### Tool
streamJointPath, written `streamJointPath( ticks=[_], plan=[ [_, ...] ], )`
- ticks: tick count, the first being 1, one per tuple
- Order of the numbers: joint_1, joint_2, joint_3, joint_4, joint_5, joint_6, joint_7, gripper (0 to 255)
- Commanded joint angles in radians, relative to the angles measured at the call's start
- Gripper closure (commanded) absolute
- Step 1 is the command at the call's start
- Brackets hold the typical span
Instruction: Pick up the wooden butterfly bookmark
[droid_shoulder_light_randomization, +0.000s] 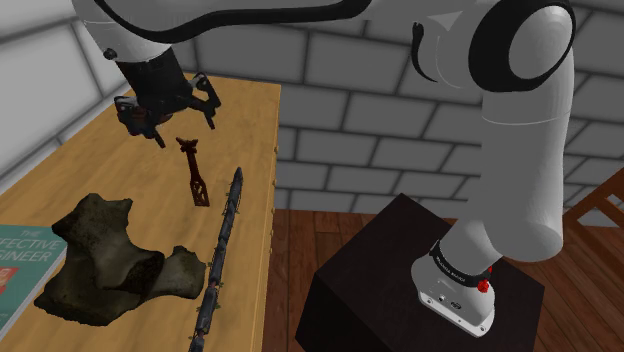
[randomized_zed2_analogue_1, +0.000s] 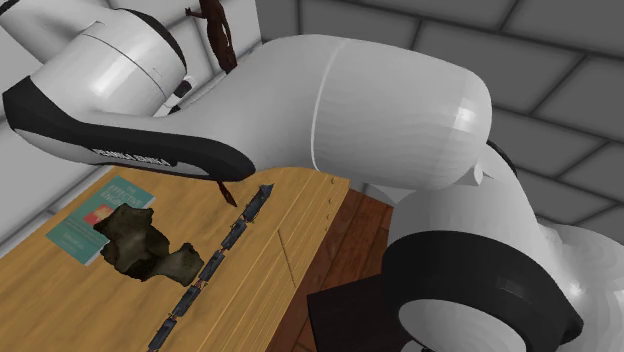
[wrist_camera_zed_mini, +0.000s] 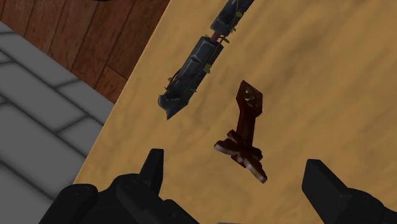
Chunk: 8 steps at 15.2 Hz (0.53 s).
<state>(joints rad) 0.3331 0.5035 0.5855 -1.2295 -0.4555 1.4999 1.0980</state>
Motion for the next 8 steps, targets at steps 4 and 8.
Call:
streamJointPath(
  ticks=[4, 8],
  plan=[
    [-0.018, -0.006, -0.001, -0.084, 0.001, 0.074, 0.018, 0],
    [-0.018, -0.006, 0.000, -0.084, 0.001, 0.074, 0.019, 255]
  ],
)
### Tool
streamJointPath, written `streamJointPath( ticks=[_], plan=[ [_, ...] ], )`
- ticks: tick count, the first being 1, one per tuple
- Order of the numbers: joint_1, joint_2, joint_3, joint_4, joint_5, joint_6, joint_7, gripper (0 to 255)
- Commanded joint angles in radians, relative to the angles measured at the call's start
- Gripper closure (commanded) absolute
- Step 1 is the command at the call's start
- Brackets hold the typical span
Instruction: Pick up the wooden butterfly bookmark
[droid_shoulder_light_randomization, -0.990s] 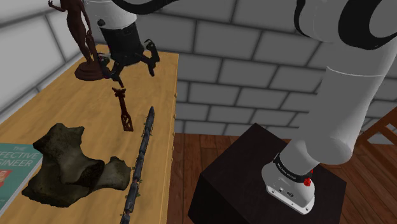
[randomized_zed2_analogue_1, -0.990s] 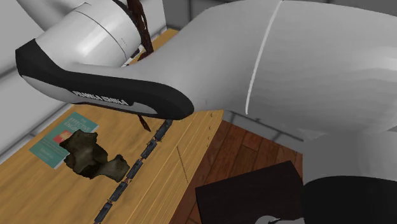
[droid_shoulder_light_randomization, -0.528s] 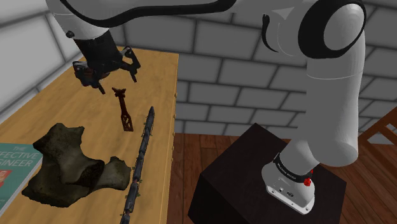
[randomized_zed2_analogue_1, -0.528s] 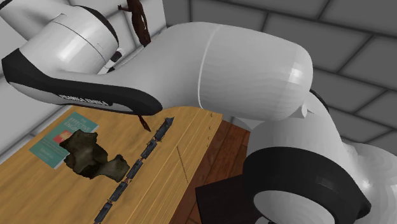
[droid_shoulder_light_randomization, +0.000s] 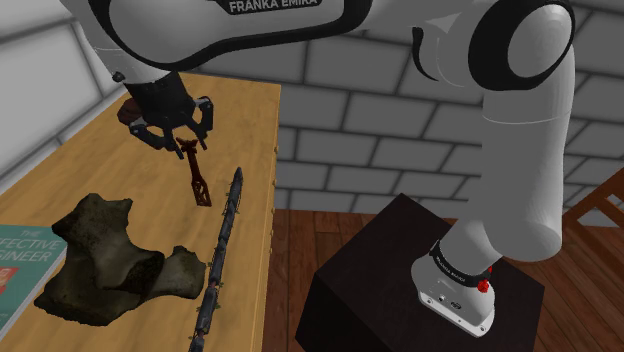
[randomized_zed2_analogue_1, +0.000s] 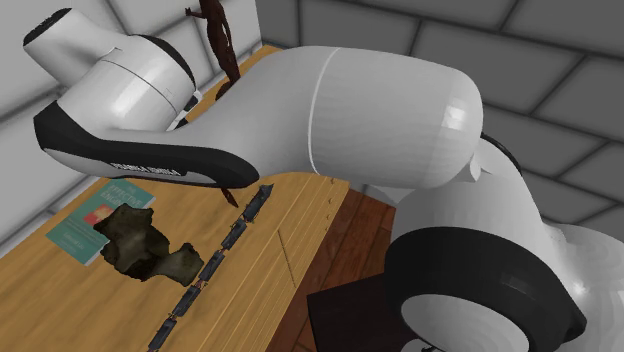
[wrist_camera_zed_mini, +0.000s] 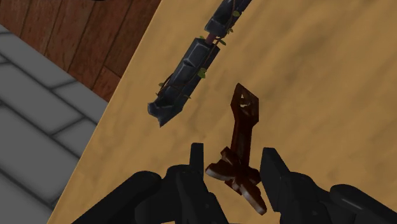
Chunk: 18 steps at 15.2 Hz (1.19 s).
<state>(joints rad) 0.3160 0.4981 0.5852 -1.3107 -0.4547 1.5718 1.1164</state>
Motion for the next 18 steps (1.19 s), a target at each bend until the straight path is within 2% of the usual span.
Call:
streamJointPath(
  ticks=[1, 8, 18],
  plan=[
    [0.000, 0.001, 0.000, -0.001, 0.000, 0.001, 0.000, 255],
    [-0.001, 0.000, 0.000, -0.002, 0.000, 0.002, 0.000, 255],
    [0.038, 0.018, -0.002, 0.164, -0.007, -0.139, -0.033, 255]
  ],
)
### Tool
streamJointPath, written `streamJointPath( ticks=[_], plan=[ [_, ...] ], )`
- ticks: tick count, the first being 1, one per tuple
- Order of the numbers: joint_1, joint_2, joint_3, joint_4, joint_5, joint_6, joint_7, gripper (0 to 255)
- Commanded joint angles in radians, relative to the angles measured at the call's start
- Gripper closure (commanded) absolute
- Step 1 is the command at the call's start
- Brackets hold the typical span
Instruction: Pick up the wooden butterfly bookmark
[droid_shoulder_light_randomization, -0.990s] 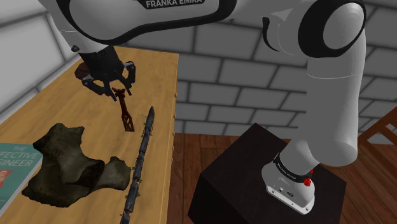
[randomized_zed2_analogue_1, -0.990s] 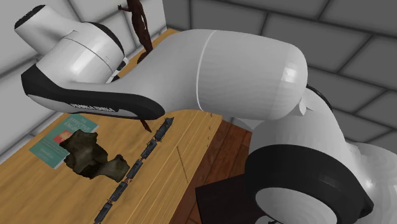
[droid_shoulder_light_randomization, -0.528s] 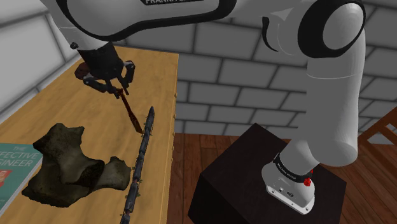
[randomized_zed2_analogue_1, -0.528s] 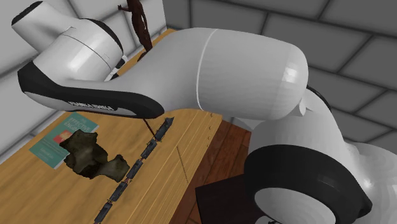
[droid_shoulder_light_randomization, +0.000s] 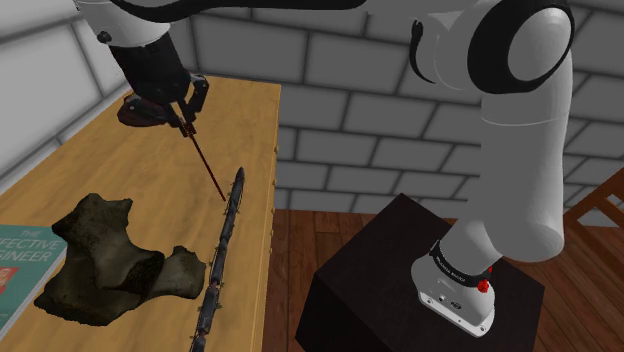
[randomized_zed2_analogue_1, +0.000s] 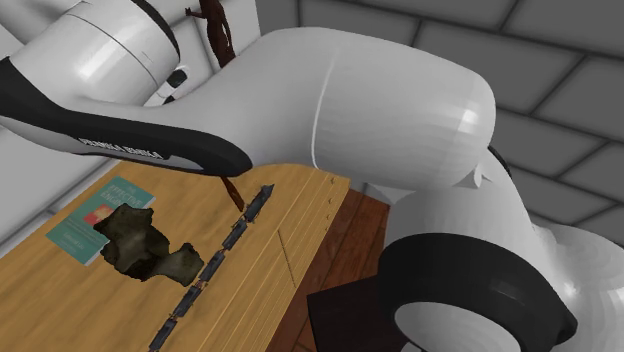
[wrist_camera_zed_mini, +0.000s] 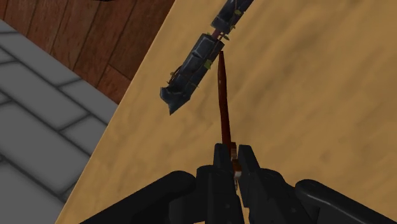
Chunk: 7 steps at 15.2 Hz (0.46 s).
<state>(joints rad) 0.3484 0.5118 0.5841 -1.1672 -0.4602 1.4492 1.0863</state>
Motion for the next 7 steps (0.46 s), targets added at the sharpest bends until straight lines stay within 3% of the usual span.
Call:
streamJointPath(
  ticks=[1, 7],
  plan=[
    [0.011, 0.008, -0.001, 0.041, -0.004, -0.032, -0.007, 255],
    [0.040, 0.030, -0.006, 0.136, -0.017, -0.101, -0.023, 255]
  ],
)
